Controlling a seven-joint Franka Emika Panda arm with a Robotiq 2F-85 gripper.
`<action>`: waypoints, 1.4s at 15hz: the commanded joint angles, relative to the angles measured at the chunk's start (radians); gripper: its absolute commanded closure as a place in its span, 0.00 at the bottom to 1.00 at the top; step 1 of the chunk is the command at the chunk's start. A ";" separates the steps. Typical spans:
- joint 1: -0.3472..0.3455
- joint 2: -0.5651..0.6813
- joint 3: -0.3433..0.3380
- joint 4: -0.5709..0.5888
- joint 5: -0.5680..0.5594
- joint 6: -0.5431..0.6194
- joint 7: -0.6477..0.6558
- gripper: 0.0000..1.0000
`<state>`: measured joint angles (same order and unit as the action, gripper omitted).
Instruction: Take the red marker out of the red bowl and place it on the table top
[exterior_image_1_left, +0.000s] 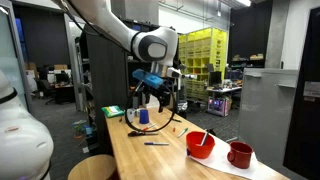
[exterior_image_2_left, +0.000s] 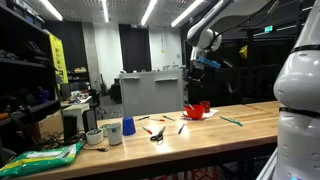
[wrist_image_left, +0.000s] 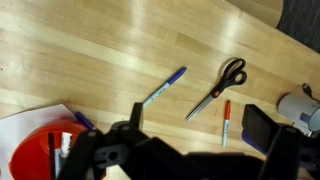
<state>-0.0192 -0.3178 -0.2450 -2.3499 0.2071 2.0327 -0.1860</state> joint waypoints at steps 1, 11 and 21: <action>-0.029 0.003 0.026 0.003 0.009 -0.004 -0.008 0.00; -0.042 0.124 -0.001 0.154 -0.071 -0.222 -0.233 0.00; -0.093 0.267 0.023 0.305 -0.202 -0.279 -0.355 0.00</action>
<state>-0.0860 -0.0518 -0.2472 -2.0471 0.0040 1.7566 -0.5395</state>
